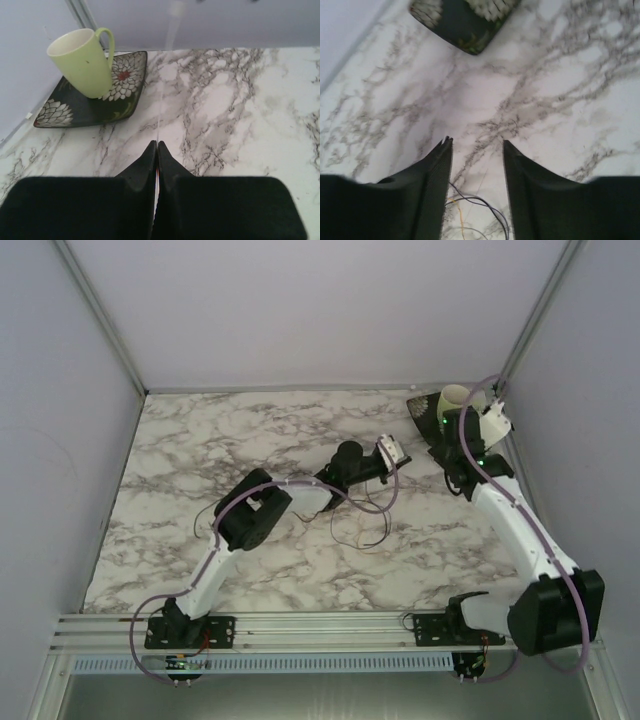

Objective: Zip-tie the wires
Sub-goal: Pick up the ribbon at the center of the board.

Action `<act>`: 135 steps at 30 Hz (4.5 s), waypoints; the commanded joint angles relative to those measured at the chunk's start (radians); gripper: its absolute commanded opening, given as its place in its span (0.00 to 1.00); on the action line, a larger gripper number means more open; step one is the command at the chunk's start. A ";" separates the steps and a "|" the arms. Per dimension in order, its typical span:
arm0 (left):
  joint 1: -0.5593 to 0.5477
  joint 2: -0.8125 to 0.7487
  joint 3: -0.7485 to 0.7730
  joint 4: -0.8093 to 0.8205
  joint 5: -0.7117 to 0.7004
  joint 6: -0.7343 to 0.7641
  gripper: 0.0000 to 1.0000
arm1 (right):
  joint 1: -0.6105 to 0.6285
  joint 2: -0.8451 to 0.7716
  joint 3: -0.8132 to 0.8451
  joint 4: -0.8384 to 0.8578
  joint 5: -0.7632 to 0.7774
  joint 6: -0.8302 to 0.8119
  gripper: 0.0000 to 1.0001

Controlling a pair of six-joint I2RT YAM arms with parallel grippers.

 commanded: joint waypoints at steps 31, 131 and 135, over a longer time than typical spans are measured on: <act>0.227 -0.903 -0.424 0.008 0.119 -0.957 0.00 | 0.187 -0.111 -0.180 1.287 -1.218 -0.159 0.73; 0.317 -0.818 -0.287 0.215 0.253 -0.967 0.34 | 0.327 -0.100 -0.170 1.029 -1.107 -0.292 0.00; 0.317 -0.818 -0.293 0.212 0.258 -0.965 0.29 | 0.327 -0.103 -0.169 1.033 -1.099 -0.291 0.00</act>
